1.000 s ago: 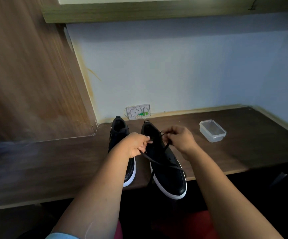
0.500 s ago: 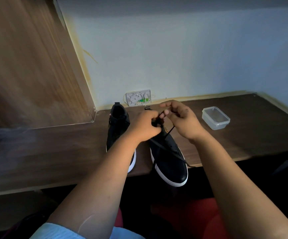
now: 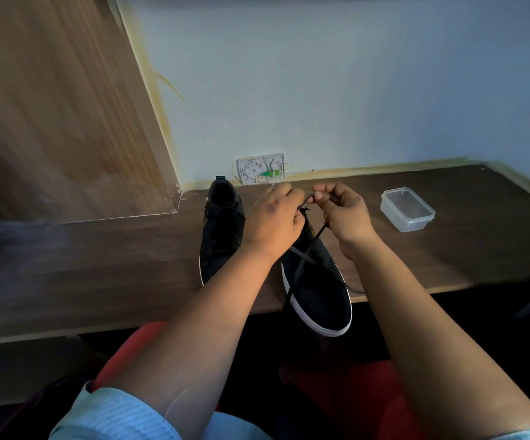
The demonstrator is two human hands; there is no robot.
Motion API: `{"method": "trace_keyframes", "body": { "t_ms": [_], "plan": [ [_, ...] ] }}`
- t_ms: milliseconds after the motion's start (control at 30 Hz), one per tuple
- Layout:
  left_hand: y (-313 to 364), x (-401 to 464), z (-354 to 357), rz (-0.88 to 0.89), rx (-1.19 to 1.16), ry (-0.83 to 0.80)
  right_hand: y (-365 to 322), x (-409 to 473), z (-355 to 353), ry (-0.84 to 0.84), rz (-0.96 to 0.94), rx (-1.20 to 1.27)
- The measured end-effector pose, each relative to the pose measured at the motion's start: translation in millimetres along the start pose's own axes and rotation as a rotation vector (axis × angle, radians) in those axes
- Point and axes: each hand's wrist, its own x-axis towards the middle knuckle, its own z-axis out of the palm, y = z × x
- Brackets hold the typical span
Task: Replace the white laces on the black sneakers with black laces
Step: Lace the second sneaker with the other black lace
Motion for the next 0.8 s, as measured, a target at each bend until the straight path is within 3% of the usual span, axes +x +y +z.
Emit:
{"method": "trace_keyframes", "body": {
  "t_ms": [267, 367, 400, 467, 533, 567, 633, 700, 800],
  "plan": [
    [-1.4, 0.5, 4.4, -0.020, -0.160, -0.063, 9.2, 5.8, -3.3, 0.026, -0.007, -0.071],
    [-6.0, -1.1, 6.6, -0.012, -0.263, -0.107, 15.5, 9.2, -8.8, 0.015, 0.008, -0.204],
    [-6.3, 0.6, 6.1, -0.090, -0.308, -0.149, 16.0, 10.4, -11.6, 0.001, 0.006, -0.277],
    [-7.7, 8.5, 3.8, -0.470, -0.513, -0.303, 14.6, 13.0, -19.8, -0.046, 0.004, -0.442],
    [-10.9, 14.7, -3.5, -0.922, -0.952, -0.414, 11.6, 15.1, -30.3, -0.073, 0.006, -0.542],
    [-13.6, 15.5, -6.6, -1.066, -1.136, -0.419, 10.8, 16.2, -36.1, -0.064, 0.005, -0.569],
    [-16.1, 14.3, -10.7, -1.149, -1.290, -0.415, 7.3, 16.5, -46.1, -0.027, -0.056, -0.698],
    [-12.4, 13.8, -13.1, -1.130, -1.294, -0.431, 0.9, 14.3, -47.6, -0.085, -0.158, -0.805],
    [-6.4, 14.6, -7.9, -1.057, -1.237, -0.453, -10.7, 3.1, -30.2, -0.234, -0.257, -0.688]
  ]
}}
